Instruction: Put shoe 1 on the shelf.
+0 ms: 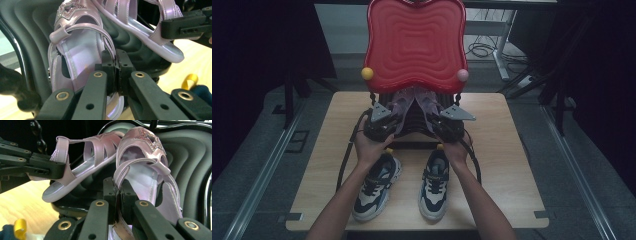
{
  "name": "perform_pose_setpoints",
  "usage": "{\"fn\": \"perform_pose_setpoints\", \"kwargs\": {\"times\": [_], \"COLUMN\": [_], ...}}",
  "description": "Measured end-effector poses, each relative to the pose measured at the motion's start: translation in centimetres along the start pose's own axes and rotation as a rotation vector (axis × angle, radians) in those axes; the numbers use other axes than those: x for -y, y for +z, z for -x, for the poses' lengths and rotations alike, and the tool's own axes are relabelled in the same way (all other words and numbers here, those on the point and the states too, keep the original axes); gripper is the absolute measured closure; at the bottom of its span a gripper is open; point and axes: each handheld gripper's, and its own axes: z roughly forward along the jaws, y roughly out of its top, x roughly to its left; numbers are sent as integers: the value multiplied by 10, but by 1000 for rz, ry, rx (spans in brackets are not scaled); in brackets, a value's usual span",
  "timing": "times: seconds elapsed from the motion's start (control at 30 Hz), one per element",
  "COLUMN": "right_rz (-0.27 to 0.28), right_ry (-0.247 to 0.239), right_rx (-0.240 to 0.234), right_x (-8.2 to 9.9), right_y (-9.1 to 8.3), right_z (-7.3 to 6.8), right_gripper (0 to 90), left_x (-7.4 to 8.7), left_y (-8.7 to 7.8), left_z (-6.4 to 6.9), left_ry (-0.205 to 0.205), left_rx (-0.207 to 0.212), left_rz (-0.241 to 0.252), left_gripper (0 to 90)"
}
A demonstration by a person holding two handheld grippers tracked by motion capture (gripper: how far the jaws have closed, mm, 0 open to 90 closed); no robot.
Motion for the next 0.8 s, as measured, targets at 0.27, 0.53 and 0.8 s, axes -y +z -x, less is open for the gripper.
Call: {"fn": "perform_pose_setpoints", "kwargs": {"times": [0.27, 0.53, 0.8], "right_rz": [14, 12, -11], "right_ry": [-18, -30, -46], "right_rx": [72, 131, 164], "right_x": [0, 7, 14], "right_y": [9, 20, 34], "right_z": [1, 1, -1], "right_gripper": [858, 859, 859], "left_x": [-3, 2, 6], "left_y": [12, 26, 36], "left_z": [-1, -2, 1], "left_ry": [20, 26, 40], "left_rx": [-29, -41, -37], "left_rz": [14, 22, 22], "left_gripper": [872, 871, 872]}}
